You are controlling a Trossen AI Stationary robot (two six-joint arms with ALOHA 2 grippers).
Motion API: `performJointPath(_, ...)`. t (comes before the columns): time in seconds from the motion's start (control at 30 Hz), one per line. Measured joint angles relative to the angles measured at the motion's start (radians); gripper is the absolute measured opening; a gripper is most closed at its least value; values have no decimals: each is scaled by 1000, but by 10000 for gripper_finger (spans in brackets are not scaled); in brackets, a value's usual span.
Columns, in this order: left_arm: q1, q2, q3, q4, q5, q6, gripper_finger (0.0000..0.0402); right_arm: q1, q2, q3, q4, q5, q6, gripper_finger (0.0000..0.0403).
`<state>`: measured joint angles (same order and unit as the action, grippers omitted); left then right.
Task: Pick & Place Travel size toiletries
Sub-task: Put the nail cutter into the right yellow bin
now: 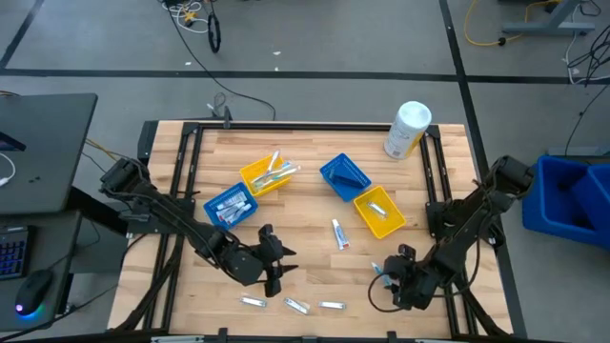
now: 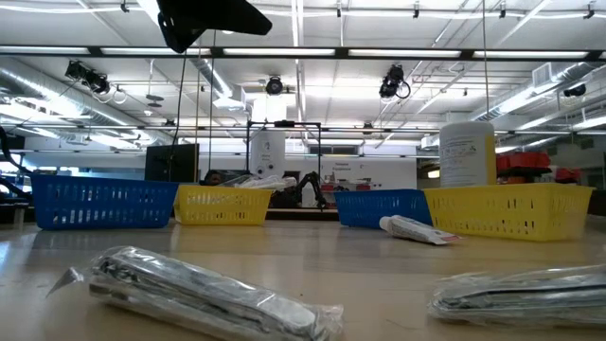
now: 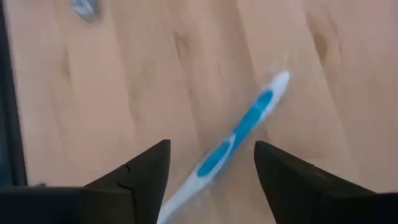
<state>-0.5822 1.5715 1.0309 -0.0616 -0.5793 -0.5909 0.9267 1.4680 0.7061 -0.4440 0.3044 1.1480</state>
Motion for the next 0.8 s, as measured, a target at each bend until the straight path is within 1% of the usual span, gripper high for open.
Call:
performJointPath(0.23, -1, 0, 0, 0, -6, 19, 175, -22, -14, 23, 12, 79, -105, 268)
performJointPath(0.43, -2, 0, 0, 0, -6, 22, 175, -53, -14, 23, 18, 85, -150, 282)
performJointPath(0.53, -2, 0, 0, 0, -7, 36, 175, -75, -14, 24, 48, 86, -181, 285)
performJointPath(0.63, -2, 1, 0, 0, -7, 54, 175, -90, -14, 23, 137, 87, -269, 286)
performJointPath(0.8, -2, 1, 0, 0, -8, 65, 175, -95, 12, -3, 484, 85, -493, 277)
